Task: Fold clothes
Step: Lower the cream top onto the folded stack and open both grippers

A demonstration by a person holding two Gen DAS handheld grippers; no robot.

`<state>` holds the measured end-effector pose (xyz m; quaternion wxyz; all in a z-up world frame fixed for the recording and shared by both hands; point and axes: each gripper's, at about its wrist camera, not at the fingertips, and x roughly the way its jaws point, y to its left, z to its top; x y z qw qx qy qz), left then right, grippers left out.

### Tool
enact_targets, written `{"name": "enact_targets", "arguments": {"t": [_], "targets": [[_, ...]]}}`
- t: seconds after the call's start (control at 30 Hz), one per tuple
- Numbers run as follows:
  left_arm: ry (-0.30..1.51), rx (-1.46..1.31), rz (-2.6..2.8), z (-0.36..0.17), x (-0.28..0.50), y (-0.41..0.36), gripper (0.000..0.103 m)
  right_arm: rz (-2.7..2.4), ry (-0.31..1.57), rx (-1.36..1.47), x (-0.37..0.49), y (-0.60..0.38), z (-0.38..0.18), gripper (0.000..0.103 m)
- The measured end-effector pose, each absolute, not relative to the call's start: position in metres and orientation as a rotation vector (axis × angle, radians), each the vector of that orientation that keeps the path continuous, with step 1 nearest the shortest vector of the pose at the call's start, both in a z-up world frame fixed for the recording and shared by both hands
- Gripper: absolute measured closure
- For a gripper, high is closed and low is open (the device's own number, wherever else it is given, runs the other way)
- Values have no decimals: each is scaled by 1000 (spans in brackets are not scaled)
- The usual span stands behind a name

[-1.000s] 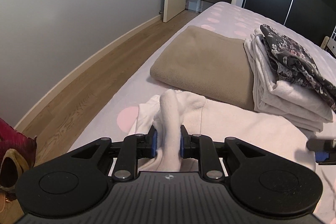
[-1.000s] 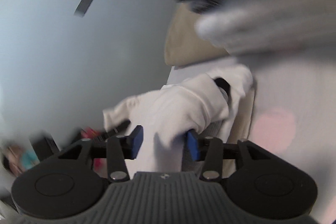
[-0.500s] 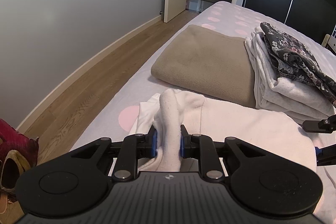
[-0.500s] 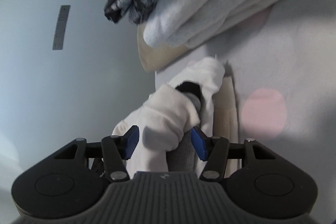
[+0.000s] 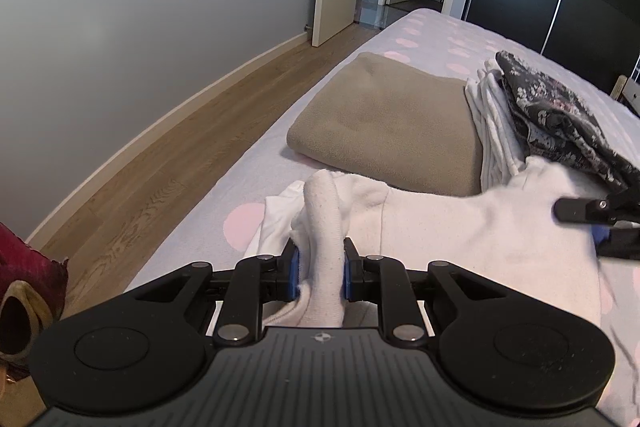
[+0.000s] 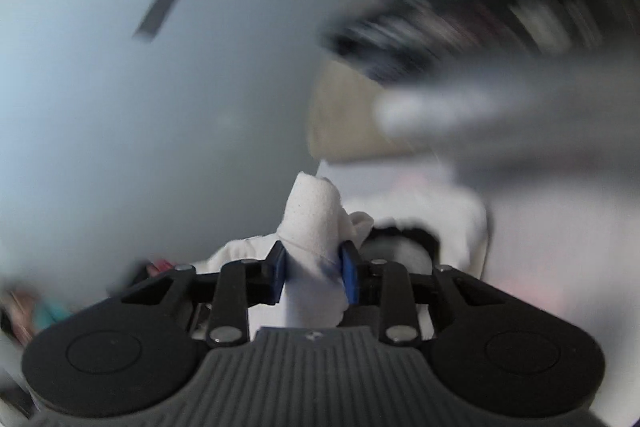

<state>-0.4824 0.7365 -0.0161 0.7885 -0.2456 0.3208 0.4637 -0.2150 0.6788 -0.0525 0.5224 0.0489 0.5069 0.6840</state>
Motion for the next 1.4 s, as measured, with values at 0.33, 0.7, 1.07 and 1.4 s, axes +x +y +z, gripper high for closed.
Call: {"name": "enact_targets", "arguments": {"t": [0.33, 0.7, 1.07, 1.4], "targets": [[762, -538, 997, -25, -474, 754, 85, 1628, 968, -255, -239, 686, -69, 75], [664, -560, 1077, 3, -508, 749, 70, 1538, 823, -325, -239, 655, -39, 60], [717, -422, 993, 25, -517, 677, 88, 1838, 607, -418, -306, 589, -4, 65], [794, -448, 1051, -22, -505, 707, 92, 1799, 659, -520, -340, 613, -36, 66]]}}
